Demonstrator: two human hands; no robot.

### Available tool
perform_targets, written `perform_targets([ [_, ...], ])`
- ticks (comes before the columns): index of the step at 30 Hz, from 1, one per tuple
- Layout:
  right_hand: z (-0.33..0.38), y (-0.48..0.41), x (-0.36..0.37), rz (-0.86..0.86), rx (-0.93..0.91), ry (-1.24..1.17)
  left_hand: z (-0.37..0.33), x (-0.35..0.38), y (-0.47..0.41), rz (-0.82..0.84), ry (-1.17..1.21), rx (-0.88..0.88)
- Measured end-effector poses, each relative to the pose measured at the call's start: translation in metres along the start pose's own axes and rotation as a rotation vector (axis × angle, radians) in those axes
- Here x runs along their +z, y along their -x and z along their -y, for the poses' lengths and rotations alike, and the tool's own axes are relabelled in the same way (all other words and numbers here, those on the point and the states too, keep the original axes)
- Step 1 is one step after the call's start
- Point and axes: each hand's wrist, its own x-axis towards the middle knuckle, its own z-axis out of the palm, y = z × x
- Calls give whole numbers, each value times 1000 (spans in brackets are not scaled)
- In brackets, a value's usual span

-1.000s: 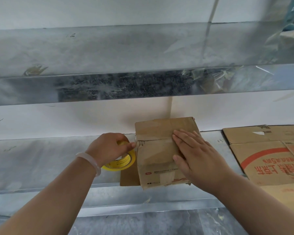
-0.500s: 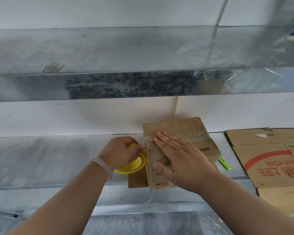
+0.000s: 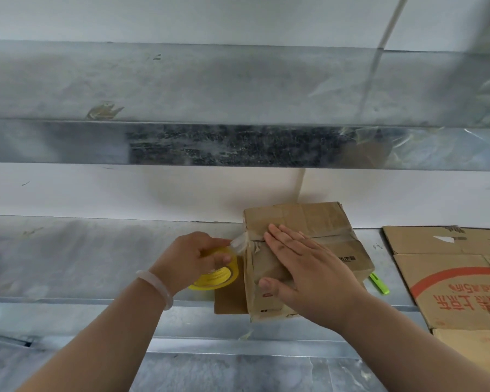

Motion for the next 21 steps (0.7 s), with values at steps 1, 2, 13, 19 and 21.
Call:
perform_targets([
  [1,-1,-1,1,6,0,0,0,0,-1,31,-84,11],
  [2,-2,-2,1,6,-5,-1,-1,0,-1,51,-148,14],
  [13,-7,-5,1,26,-57,-42,-13,27,20,-302,90,-142],
  [19,-14,-3,-4,3,-95,-107,-23,44,12,-368,118,-75],
  [21,-24,5,-11,-94,-90,-289,-28,48,10,-384,118,-62],
])
